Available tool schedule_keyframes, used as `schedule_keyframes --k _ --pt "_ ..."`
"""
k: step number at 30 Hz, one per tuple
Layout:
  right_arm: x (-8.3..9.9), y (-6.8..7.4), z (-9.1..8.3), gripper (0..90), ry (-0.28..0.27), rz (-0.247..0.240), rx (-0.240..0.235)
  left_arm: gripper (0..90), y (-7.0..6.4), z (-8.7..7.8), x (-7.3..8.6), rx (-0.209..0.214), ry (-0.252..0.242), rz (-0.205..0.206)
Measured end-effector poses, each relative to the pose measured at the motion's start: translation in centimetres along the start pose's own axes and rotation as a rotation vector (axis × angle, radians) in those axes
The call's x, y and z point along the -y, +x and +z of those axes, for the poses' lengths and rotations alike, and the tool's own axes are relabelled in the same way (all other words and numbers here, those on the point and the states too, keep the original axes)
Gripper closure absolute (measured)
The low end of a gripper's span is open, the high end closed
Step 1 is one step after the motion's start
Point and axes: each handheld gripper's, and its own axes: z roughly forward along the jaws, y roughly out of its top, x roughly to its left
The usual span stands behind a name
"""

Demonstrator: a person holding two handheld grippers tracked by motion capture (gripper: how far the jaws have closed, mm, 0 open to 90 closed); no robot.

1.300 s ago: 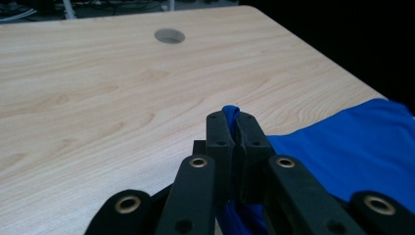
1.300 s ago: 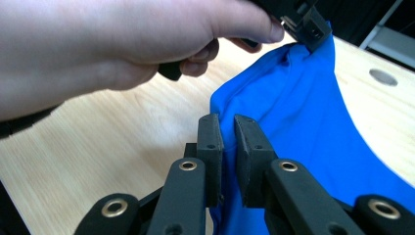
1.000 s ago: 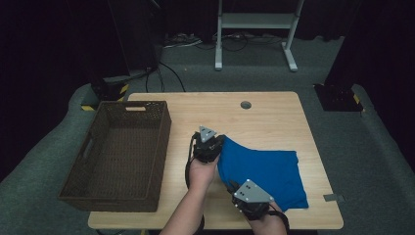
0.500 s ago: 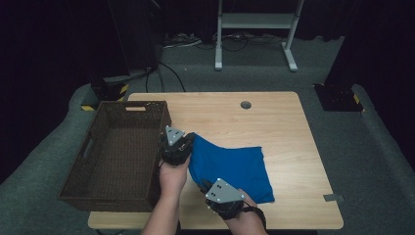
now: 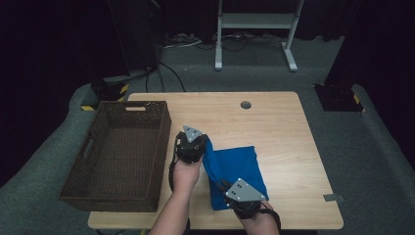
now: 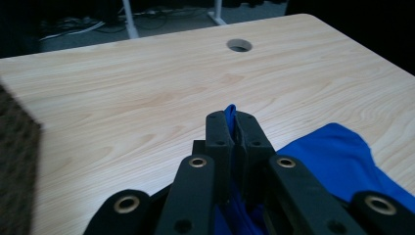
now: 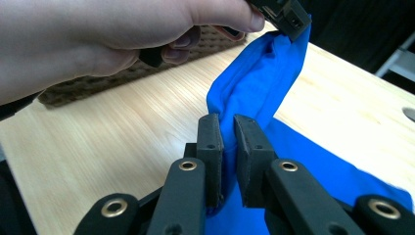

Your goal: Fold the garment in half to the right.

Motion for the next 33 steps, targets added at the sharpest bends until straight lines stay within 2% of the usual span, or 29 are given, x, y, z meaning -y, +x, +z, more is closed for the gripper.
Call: schedule_keyframes --k 8,16,27,33 --pt "1.6 -1.5 -0.7 81.7 -0.002 0.041 0.037 85.7 -2.5 2.2 -1.0 0.013 0.003 0.046" --pt "2.7 -2.9 -1.8 81.7 -0.004 0.087 0.065 85.7 -4.7 3.9 -1.8 0.033 0.029 0.101" --pt "4.7 -4.5 -2.4 81.6 0.020 0.142 0.095 85.7 -6.9 6.6 -1.1 0.050 0.078 0.130" --pt "6.4 -5.6 -2.2 81.4 0.062 0.179 0.105 85.7 -7.6 8.1 -0.8 0.046 0.120 0.145"
